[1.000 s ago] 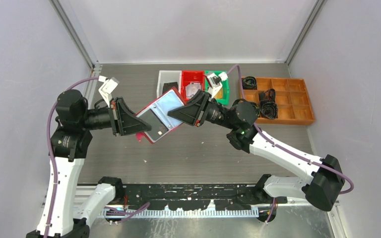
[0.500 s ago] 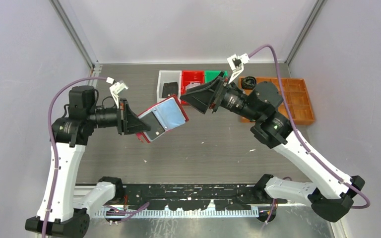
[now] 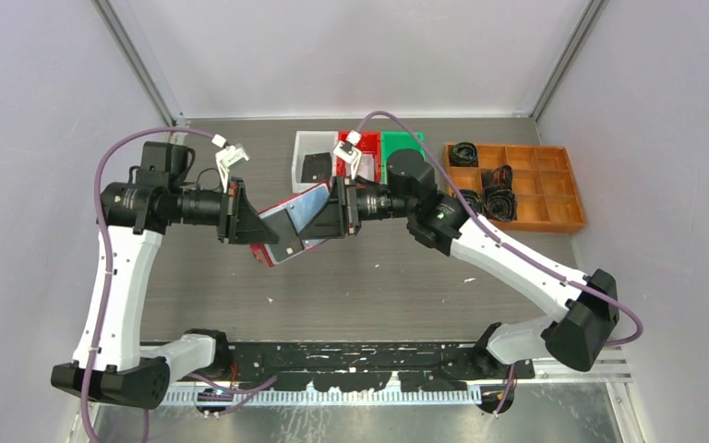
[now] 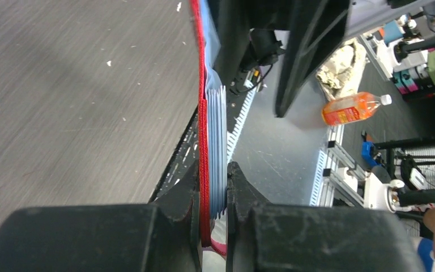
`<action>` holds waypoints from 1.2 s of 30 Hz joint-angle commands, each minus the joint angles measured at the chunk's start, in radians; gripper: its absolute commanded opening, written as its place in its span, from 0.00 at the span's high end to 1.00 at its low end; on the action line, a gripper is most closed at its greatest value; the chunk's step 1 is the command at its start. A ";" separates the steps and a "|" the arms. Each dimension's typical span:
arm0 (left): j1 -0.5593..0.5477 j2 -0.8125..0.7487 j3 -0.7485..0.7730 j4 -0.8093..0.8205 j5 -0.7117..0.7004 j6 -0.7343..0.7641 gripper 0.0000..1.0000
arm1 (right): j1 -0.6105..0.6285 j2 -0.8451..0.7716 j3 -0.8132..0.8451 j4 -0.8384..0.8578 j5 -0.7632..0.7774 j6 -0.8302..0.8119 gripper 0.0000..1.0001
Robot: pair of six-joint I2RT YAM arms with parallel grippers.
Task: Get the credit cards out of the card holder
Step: Remove the credit card from the card holder.
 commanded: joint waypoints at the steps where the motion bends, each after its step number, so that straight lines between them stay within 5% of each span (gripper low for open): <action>1: 0.005 0.012 0.077 -0.135 0.195 0.102 1.00 | 0.004 -0.017 -0.003 0.123 -0.088 0.055 0.48; 21: 0.005 -0.068 -0.031 -0.024 0.268 -0.024 1.00 | 0.094 0.066 -0.027 0.307 -0.043 0.134 0.64; 36: 0.005 -0.045 -0.086 0.205 0.243 -0.263 0.95 | 0.105 0.093 -0.120 0.529 -0.063 0.212 0.87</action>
